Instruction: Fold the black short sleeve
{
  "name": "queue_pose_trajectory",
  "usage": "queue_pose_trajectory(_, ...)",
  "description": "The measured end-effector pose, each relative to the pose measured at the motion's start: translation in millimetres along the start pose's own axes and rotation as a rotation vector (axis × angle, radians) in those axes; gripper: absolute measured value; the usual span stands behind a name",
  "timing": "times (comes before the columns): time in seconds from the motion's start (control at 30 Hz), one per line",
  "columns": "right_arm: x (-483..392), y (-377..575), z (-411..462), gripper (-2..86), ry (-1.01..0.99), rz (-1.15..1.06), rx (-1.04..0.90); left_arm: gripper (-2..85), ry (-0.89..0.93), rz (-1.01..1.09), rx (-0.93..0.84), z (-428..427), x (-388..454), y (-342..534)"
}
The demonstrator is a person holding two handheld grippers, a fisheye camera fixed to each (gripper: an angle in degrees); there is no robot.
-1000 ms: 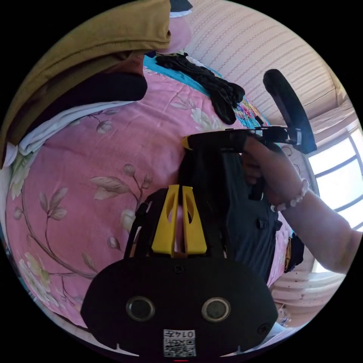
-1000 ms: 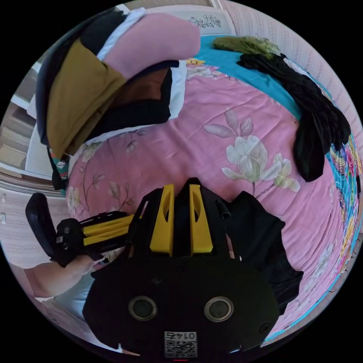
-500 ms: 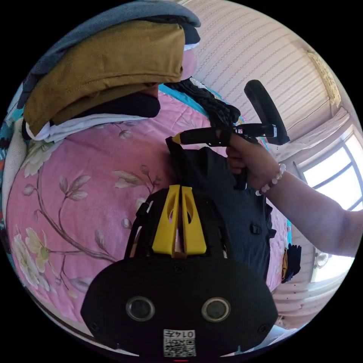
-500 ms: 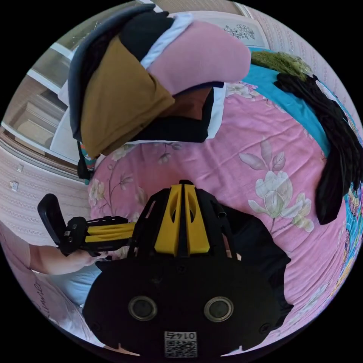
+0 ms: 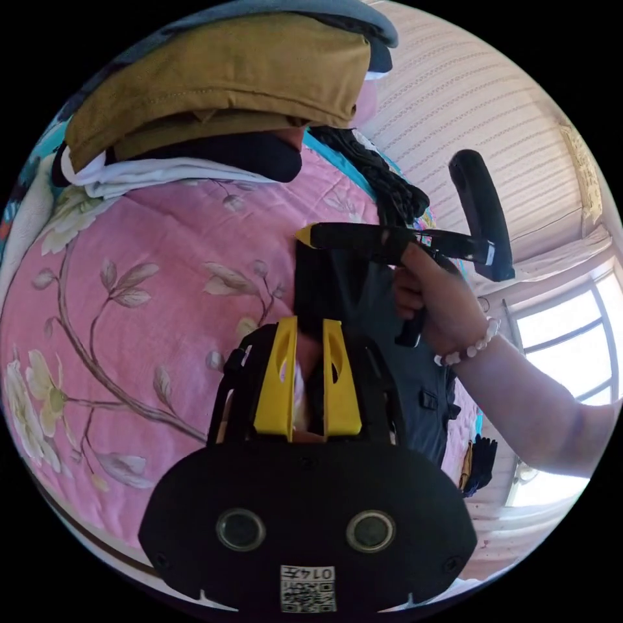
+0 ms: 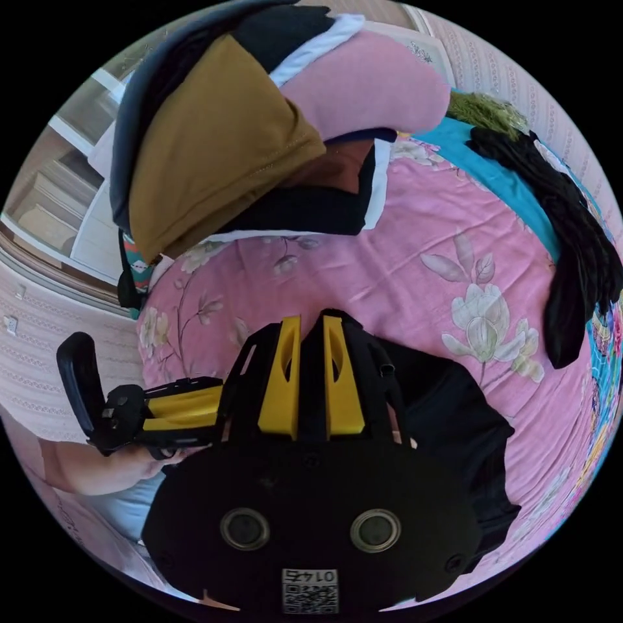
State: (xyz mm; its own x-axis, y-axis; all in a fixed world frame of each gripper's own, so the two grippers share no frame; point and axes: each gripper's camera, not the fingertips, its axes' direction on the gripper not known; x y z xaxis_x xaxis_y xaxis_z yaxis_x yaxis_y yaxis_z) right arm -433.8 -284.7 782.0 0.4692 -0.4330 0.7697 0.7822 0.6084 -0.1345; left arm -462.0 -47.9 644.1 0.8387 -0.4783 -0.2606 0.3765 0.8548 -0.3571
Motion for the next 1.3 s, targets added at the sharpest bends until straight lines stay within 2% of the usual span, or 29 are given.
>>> queue_pose_trajectory(0.1, 11, 6, 15, 4.7, -0.001, 0.024, 0.027, 4.6, -0.039, 0.037, -0.012, 8, -1, 4)
queue_pose_trajectory(0.2, 31, 8, 4, 1.5, -0.109, 0.083, 0.033, 0.1, -0.044, 0.054, -0.017, 2, -1, 5)
queue_pose_trajectory(0.33, 64, 41, -46, 0.5, -0.258, 0.154, 0.214, -0.8, -0.001, 0.137, 0.060, -20, 11, 8)
queue_pose_trajectory(0.43, 92, 89, -85, 0.3, -0.348, 0.253, 0.358, -0.9, 0.062, 0.288, 0.129, -32, 31, 16)
queue_pose_trajectory(0.53, 115, 146, -111, 0.2, -0.384, 0.341, 0.451, -0.8, 0.124, 0.418, 0.115, -31, 52, 26)
queue_pose_trajectory(0.7, 137, 220, -119, 0.4, -0.329, 0.452, 0.414, 1.4, 0.148, 0.533, 0.020, -15, 75, 42)
queue_pose_trajectory(0.87, 157, 273, -89, 1.7, -0.250, 0.577, 0.223, 6.5, 0.168, 0.539, -0.085, -6, 82, 49)
queue_pose_trajectory(0.93, 162, 281, -91, 2.2, -0.241, 0.601, 0.220, 6.9, 0.148, 0.573, -0.081, -12, 88, 48)
queue_pose_trajectory(1.1, 167, 252, -103, 3.9, -0.218, 0.512, 0.279, 7.2, 0.002, 0.618, -0.047, -16, 96, 38)
queue_pose_trajectory(1.3, 171, 167, -83, 6.9, -0.136, 0.359, 0.255, 5.2, -0.057, 0.562, -0.160, 27, 95, 28)
